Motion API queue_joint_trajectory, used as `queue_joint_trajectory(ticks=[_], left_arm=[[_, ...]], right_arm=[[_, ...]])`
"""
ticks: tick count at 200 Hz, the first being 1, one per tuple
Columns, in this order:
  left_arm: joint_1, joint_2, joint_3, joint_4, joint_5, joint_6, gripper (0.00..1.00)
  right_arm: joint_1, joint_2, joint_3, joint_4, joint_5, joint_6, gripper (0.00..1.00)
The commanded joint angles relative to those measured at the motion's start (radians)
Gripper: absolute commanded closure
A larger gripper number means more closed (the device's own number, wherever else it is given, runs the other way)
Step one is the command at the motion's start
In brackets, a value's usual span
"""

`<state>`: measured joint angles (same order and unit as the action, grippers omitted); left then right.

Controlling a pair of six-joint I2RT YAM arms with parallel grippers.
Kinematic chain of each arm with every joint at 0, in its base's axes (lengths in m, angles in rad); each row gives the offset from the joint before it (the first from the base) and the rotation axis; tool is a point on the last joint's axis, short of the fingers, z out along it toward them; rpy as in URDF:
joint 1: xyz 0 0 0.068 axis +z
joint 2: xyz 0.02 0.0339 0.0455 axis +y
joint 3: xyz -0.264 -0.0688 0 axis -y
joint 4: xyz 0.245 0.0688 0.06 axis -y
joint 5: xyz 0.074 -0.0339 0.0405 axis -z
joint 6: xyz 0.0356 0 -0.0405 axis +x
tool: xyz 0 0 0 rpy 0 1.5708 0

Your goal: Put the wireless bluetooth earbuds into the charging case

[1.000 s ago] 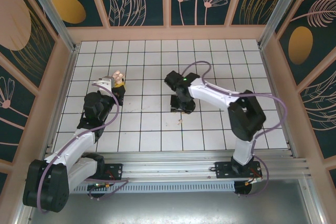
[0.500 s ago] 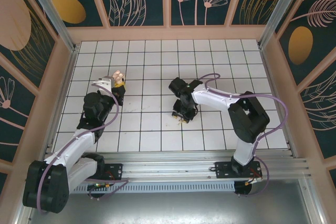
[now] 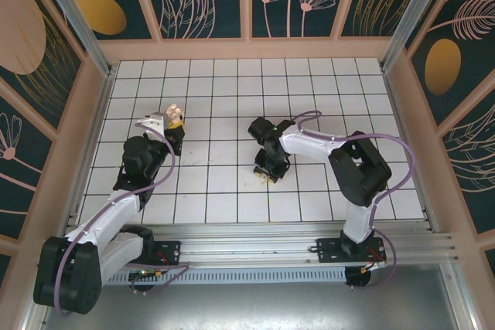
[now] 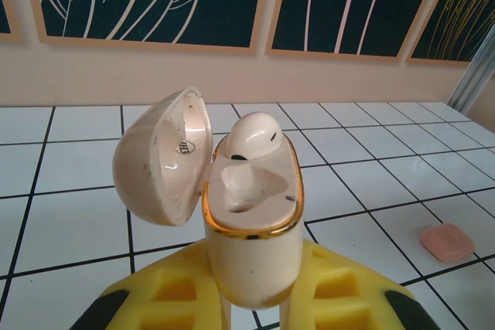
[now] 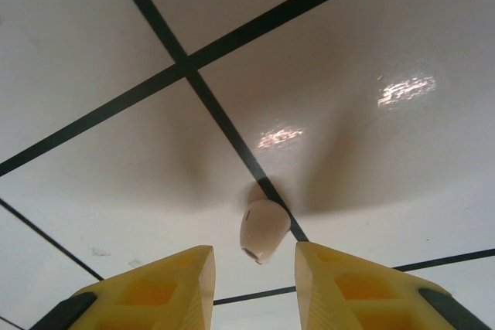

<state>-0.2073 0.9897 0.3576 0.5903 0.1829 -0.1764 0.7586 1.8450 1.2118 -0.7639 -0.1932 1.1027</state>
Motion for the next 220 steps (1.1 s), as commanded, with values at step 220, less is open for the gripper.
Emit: queue_joint_trajectory(ticks=[220], left_arm=[[0.007, 0.052, 0.033, 0.117, 0.361, 0.082, 0.97]], right_arm=[[0.022, -0.318, -0.018, 0.337, 0.348, -0.371, 0.83]])
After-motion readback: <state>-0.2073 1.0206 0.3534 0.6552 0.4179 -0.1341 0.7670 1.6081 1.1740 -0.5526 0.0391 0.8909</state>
